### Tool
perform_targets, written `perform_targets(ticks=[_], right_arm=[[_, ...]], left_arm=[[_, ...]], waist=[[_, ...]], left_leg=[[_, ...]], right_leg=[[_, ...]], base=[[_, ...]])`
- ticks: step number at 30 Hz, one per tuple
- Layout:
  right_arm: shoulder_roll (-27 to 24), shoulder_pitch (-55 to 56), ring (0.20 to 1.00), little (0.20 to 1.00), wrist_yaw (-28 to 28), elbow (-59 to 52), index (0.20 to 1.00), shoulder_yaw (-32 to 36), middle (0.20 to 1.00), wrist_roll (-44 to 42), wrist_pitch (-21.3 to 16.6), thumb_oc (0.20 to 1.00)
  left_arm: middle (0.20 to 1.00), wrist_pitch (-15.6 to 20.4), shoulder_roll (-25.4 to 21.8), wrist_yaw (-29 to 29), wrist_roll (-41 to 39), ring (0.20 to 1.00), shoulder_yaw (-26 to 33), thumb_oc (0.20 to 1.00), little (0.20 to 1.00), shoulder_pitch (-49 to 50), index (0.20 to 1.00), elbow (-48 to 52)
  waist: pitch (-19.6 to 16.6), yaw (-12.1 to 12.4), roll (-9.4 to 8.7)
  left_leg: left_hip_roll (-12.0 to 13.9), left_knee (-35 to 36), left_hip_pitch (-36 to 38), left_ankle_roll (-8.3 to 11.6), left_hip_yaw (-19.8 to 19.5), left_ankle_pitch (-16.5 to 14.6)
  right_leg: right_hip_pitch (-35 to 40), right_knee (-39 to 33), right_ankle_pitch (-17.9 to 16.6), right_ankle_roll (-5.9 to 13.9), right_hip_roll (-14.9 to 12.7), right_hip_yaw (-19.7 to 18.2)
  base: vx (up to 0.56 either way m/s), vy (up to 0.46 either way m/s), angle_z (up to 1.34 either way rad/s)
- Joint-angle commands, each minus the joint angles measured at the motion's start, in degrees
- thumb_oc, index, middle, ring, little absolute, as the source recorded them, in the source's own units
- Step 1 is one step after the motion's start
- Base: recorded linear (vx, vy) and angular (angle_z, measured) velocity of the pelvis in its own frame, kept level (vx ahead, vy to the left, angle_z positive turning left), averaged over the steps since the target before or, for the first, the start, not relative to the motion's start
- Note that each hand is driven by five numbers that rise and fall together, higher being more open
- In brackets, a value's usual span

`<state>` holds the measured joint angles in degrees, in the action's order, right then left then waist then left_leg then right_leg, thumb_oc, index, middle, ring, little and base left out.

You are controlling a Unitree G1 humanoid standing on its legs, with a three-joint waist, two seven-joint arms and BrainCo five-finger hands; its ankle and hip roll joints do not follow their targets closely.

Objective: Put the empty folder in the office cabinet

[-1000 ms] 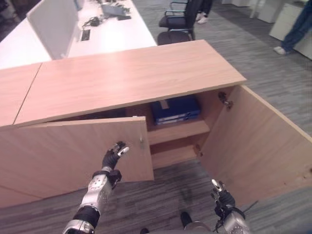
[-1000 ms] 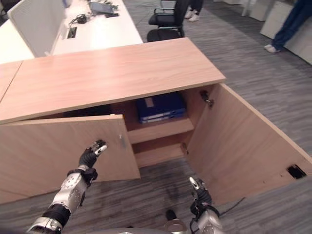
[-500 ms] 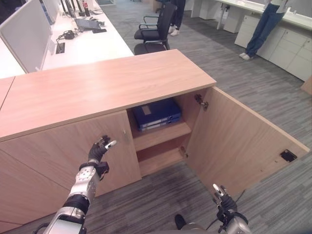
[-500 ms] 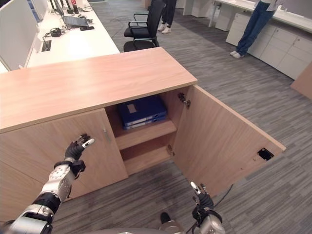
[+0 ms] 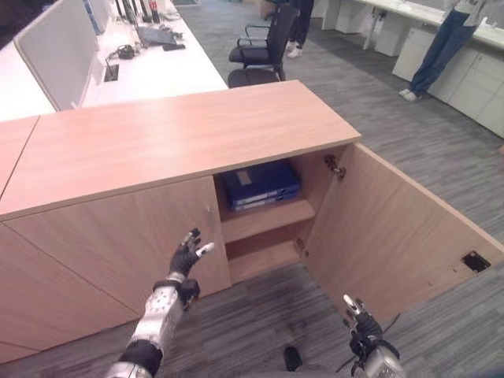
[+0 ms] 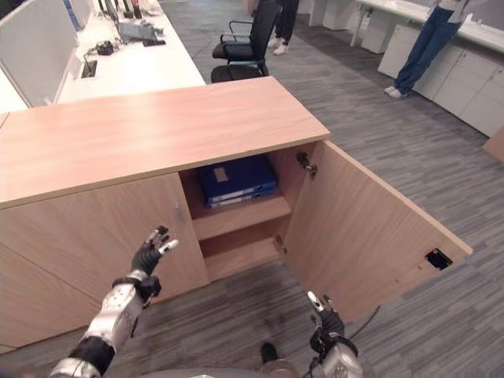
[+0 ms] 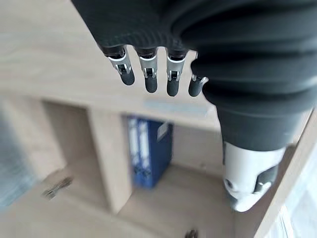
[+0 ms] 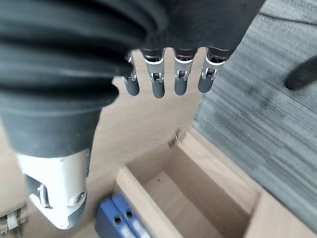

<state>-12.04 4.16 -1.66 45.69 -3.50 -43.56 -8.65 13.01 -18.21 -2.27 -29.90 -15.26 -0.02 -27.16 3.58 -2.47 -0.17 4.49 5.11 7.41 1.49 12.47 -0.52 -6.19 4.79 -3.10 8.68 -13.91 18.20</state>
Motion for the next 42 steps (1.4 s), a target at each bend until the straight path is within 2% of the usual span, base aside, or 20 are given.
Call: perform_targets(ticks=[1, 2, 3, 5, 6, 7, 10, 12, 17, 18, 19, 21, 22, 24, 26, 27, 30, 35, 39, 42], right_arm=[[0.5, -2.7, 1.000, 1.000, 0.1, -1.2, 1.000, 1.5, 1.000, 2.0, -1.8, 1.000], [0.5, -2.7, 1.000, 1.000, 0.1, -1.2, 1.000, 1.5, 1.000, 2.0, -1.8, 1.000], [0.6, -2.9, 1.000, 1.000, 0.0, -0.3, 1.000, 1.3, 1.000, 2.1, -1.5, 1.000], [0.5, -3.0, 1.000, 1.000, 0.0, 0.1, 1.000, 0.9, 1.000, 2.2, -1.2, 1.000], [0.4, -2.9, 1.000, 1.000, 0.0, 0.2, 1.000, 0.8, 1.000, 2.1, -1.0, 1.000], [0.2, -2.4, 1.000, 1.000, 0.3, 0.1, 1.000, 0.8, 1.000, 1.8, -0.9, 1.000], [-0.2, -1.7, 1.000, 1.000, 0.6, -0.7, 1.000, 0.6, 1.000, 1.4, -0.8, 1.000], [-1.3, -1.3, 1.000, 1.000, 0.8, -1.2, 1.000, 0.0, 1.000, 2.0, -0.8, 1.000], [-2.6, -1.4, 1.000, 1.000, 0.8, -1.1, 1.000, -0.3, 1.000, 2.5, -1.1, 1.000], [-3.4, -1.5, 1.000, 1.000, 0.9, -1.5, 1.000, -0.7, 1.000, 2.5, -1.2, 1.000], [-3.6, -1.4, 1.000, 1.000, 1.0, -1.8, 1.000, -0.8, 1.000, 2.4, -1.2, 1.000], [-4.3, -1.7, 1.000, 1.000, 0.9, -1.4, 1.000, -1.2, 1.000, 3.0, -1.4, 1.000], [-4.8, -2.2, 1.000, 1.000, 0.8, -1.0, 1.000, -1.5, 1.000, 3.1, -1.4, 1.000], [-5.3, -3.2, 1.000, 1.000, 0.2, -0.1, 1.000, -1.8, 1.000, 3.2, -1.4, 1.000], [-5.7, -3.9, 1.000, 1.000, 0.0, 0.6, 1.000, -1.8, 1.000, 3.1, -1.4, 1.000], [-6.3, -4.4, 1.000, 1.000, -0.6, 1.2, 1.000, -1.4, 1.000, 3.2, -1.8, 1.000], [-6.3, -4.8, 1.000, 1.000, -0.5, 2.4, 1.000, -0.7, 1.000, 2.8, -1.9, 1.000], [-8.0, -6.9, 1.000, 1.000, -1.0, 4.8, 1.000, 2.9, 1.000, 1.2, -2.2, 1.000], [-13.2, -11.3, 1.000, 1.000, -2.0, 6.1, 1.000, 5.9, 1.000, 0.5, -2.7, 1.000], [-15.1, -13.3, 1.000, 1.000, -2.3, 7.6, 1.000, 6.2, 1.000, 0.9, -2.8, 1.000]], left_arm=[[1.000, 1.2, -1.4, -4.9, 0.9, 1.000, 0.6, 1.000, 1.000, -2.9, 1.000, 3.3], [1.000, 1.2, -1.5, -4.9, 0.8, 1.000, 0.6, 1.000, 1.000, -2.8, 1.000, 3.4], [1.000, 0.6, -1.3, -6.1, -0.3, 1.000, -0.1, 1.000, 1.000, -1.6, 1.000, 5.4], [1.000, -0.1, -1.4, -7.5, -1.1, 1.000, -1.4, 1.000, 1.000, -0.9, 1.000, 7.0], [1.000, -0.2, -1.7, -8.0, -1.2, 1.000, -1.8, 1.000, 1.000, -0.9, 1.000, 7.6], [1.000, -0.2, -1.8, -8.5, -1.0, 1.000, -2.7, 1.000, 1.000, -1.2, 1.000, 8.1], [1.000, -0.2, -1.6, -8.6, -1.1, 1.000, -3.0, 1.000, 1.000, -0.9, 1.000, 8.1], [1.000, -0.4, -0.9, -8.6, -1.4, 1.000, -3.3, 1.000, 1.000, -0.9, 1.000, 7.9], [1.000, -0.5, 0.2, -8.5, -2.6, 1.000, -3.2, 1.000, 1.000, -0.9, 1.000, 7.7], [1.000, -0.5, 0.6, -8.4, -3.1, 1.000, -2.9, 1.000, 1.000, -1.2, 1.000, 7.4], [1.000, -0.6, 0.6, -8.3, -3.3, 1.000, -2.8, 1.000, 1.000, -1.1, 1.000, 7.4], [1.000, -0.5, 0.7, -7.9, -3.4, 1.000, -2.8, 1.000, 1.000, -1.1, 1.000, 7.4], [1.000, -0.4, 0.8, -7.6, -3.6, 1.000, -2.7, 1.000, 1.000, -1.1, 1.000, 7.2], [1.000, -0.4, 1.1, -7.3, -4.2, 1.000, -2.8, 1.000, 1.000, -1.1, 1.000, 6.8], [1.000, -0.4, 1.4, -7.0, -4.5, 1.000, -2.8, 1.000, 1.000, -1.0, 1.000, 6.6], [1.000, -0.4, 1.4, -6.7, -4.1, 1.000, -2.9, 1.000, 1.000, -0.8, 1.000, 6.6], [1.000, -0.5, 1.4, -7.2, -4.0, 1.000, -2.7, 1.000, 1.000, -0.2, 1.000, 7.1], [1.000, -1.0, 0.3, -8.4, -3.5, 1.000, -2.2, 1.000, 1.000, 2.1, 1.000, 7.1], [1.000, -1.4, -1.5, -9.1, -2.9, 1.000, -2.0, 1.000, 1.000, 4.0, 1.000, 7.2], [1.000, -1.7, -2.0, -9.3, -2.9, 1.000, -2.0, 1.000, 1.000, 4.5, 1.000, 7.3]], waist=[[2.0, 0.7, -0.15], [1.9, 0.7, -0.20], [1.6, 1.6, -0.42], [1.4, 1.8, -0.68], [1.1, 1.6, -0.76], [0.9, 0.8, -0.59], [0.8, -0.3, -0.17], [0.6, -2.1, 0.80], [0.9, -4.3, 2.09], [1.6, -5.7, 2.61], [1.9, -6.0, 2.80], [2.6, -5.9, 3.03], [3.0, -5.5, 2.67], [3.5, -4.5, 1.76], [3.7, -3.1, 0.64], [4.3, -1.2, 0.18], [4.5, -1.0, 0.39], [2.9, -1.3, 0.84], [2.2, -0.5, 0.74], [2.1, 0.0, 0.67]], left_leg=[[-0.3, -1.1, -2.0, 0.96, 2.2, -1.3], [-0.3, -1.1, -2.0, 0.94, 2.2, -1.3], [-0.3, -1.3, -2.2, 1.25, 3.3, -1.1], [-0.2, -1.5, -2.0, 1.74, 4.2, -1.1], [0.0, -1.5, -2.3, 2.00, 4.4, -0.5], [0.4, -1.5, -2.3, 2.49, 4.4, -0.2], [1.1, -1.7, -1.9, 3.14, 4.8, 0.2], [2.6, -2.4, -1.2, 4.14, 5.8, 0.8], [5.4, -4.6, -0.5, 5.92, 8.0, 1.7], [8.2, -9.1, -0.9, 7.37, 9.2, 2.8], [9.2, -10.4, -1.1, 7.73, 9.2, 3.9], [11.3, -13.7, -2.4, 8.56, 7.2, 8.0], [11.6, -16.6, -3.7, 8.52, 4.8, 9.6], [10.4, -19.8, -6.1, 7.61, -0.4, 10.6], [6.2, -19.7, -8.9, 5.88, -5.1, 6.7], [2.2, -16.6, -11.9, 5.06, -7.6, 3.4], [1.3, -12.8, -9.7, 4.66, -8.3, 1.6], [1.0, -7.5, -5.2, 4.19, -7.1, 1.6], [0.9, -4.2, -2.4, 3.90, -7.0, 1.6], [0.8, -3.2, -1.8, 3.76, -7.3, 1.7]], right_leg=[[4.6, 4.6, 0.8, 3.82, -3.7, 0.1], [4.6, 4.5, 0.7, 3.86, -3.8, 0.0], [5.7, 2.8, -0.4, 4.05, -4.8, 2.3], [7.3, -0.1, -1.0, 4.63, -4.7, 3.0], [7.3, -1.6, -1.4, 4.61, -4.3, 2.3], [7.5, -2.9, -1.0, 4.52, -3.3, -0.1], [7.8, -4.0, -0.7, 4.21, -2.3, -1.9], [8.3, -5.5, 0.2, 3.40, -0.5, -3.7], [8.8, -7.3, 1.2, 2.03, 2.4, -6.4], [9.1, -7.8, 2.4, 0.72, 4.4, -8.2], [9.4, -7.8, 3.1, 0.32, 5.2, -8.8], [9.9, -7.5, 4.0, -0.80, 6.9, -10.7], [9.8, -7.2, 4.3, -1.41, 7.4, -11.7], [9.7, -6.9, 4.6, -1.90, 7.4, -13.2], [10.3, -7.5, 5.0, -1.76, 7.0, -15.1], [11.3, -8.5, 4.9, -1.73, 7.1, -16.0], [11.9, -8.8, 5.2, -1.30, 7.9, -16.4], [13.3, -8.9, 5.4, -1.18, 8.0, -15.1], [13.9, -8.5, 5.6, -0.92, 8.0, -14.1], [14.1, -8.3, 5.7, -0.80, 8.0, -13.7]], base=[[-0.05, -0.103, -0.32], [-0.05, -0.169, -0.35], [-0.02, -0.147, -0.52], [-0.01, -0.208, -0.56], [0.01, -0.260, -0.42], [0.01, -0.186, -0.44], [0.03, -0.183, -0.31], [0.02, -0.218, -0.21], [0.02, -0.214, -0.57], [0.04, -0.264, -0.59], [0.06, -0.309, -0.31], [0.05, -0.169, -0.48], [0.05, -0.174, -0.82], [0.08, -0.140, -0.88], [0.14, -0.099, -0.65], [0.13, -0.064, -0.66], [0.06, -0.035, -0.41], [0.09, 0.019, -0.23], [0.05, 0.030, 0.07], [0.02, 0.018, 0.16]])
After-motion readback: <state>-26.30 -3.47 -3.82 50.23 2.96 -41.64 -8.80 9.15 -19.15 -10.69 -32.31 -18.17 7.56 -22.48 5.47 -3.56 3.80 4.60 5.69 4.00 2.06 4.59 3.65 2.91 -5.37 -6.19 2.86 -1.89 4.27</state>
